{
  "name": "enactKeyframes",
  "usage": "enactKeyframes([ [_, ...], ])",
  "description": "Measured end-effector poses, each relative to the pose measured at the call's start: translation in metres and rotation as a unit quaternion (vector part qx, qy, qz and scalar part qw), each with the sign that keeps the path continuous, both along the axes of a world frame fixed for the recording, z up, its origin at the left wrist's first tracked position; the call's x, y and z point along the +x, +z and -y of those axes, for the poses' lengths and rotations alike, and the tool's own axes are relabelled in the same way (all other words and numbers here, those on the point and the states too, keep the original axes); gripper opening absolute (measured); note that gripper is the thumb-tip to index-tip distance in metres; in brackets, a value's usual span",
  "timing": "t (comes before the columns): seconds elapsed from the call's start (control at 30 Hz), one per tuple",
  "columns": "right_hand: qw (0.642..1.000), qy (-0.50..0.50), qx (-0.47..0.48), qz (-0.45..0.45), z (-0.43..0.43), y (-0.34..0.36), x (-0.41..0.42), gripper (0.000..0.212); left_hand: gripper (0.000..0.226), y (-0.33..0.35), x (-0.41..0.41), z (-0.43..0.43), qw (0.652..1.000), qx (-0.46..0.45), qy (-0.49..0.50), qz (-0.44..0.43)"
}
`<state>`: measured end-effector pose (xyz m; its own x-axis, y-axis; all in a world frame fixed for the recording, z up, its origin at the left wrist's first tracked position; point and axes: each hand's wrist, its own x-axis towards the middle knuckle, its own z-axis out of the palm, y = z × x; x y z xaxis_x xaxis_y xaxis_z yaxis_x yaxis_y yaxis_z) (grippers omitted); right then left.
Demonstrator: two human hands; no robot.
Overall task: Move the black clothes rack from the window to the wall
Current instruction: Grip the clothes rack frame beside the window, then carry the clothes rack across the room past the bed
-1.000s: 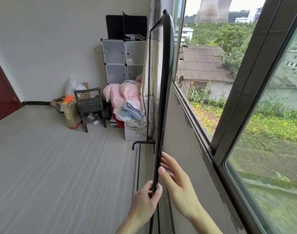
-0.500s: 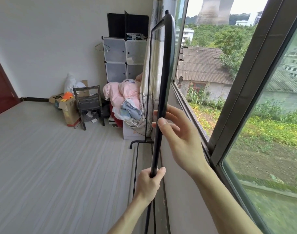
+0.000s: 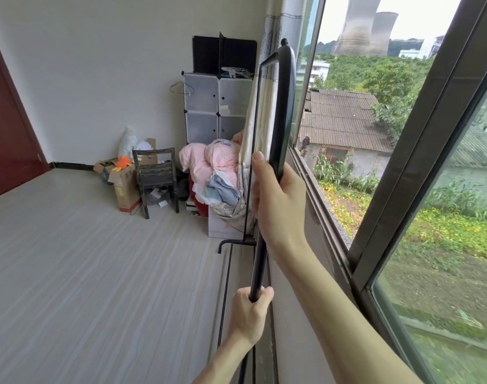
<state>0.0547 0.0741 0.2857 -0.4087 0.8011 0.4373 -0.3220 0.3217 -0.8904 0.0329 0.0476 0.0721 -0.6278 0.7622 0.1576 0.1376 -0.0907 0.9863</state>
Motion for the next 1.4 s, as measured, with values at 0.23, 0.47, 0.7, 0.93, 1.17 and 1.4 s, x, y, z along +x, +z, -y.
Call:
enactKeyframes([
  [0.23, 1.000, 0.014, -0.019, -0.015, 0.008, 0.003, 0.001, 0.055, 0.047, -0.001, 0.013, 0.009, 0.995, -0.015, 0.092, -0.023],
  [0.47, 0.999, 0.044, -0.029, -0.004, 0.030, 0.004, 0.001, 0.046, 0.051, -0.006, 0.023, 0.022, 0.981, -0.020, 0.194, -0.020],
  [0.7, 0.994, 0.101, -0.032, 0.004, 0.055, 0.004, -0.008, 0.047, 0.052, -0.002, 0.024, 0.042, 0.966, 0.002, 0.259, -0.010],
  [0.93, 0.990, 0.143, -0.019, -0.002, 0.080, 0.006, -0.019, 0.036, 0.055, -0.006, 0.014, 0.059, 0.950, 0.011, 0.313, -0.004],
  [1.17, 0.983, 0.181, -0.005, 0.007, 0.100, 0.008, -0.030, 0.044, 0.064, -0.004, 0.006, 0.073, 0.934, 0.025, 0.356, 0.005],
  [1.4, 0.973, 0.229, -0.008, 0.014, 0.107, 0.009, -0.040, 0.045, 0.054, -0.002, -0.005, 0.075, 0.929, 0.025, 0.370, 0.010],
])
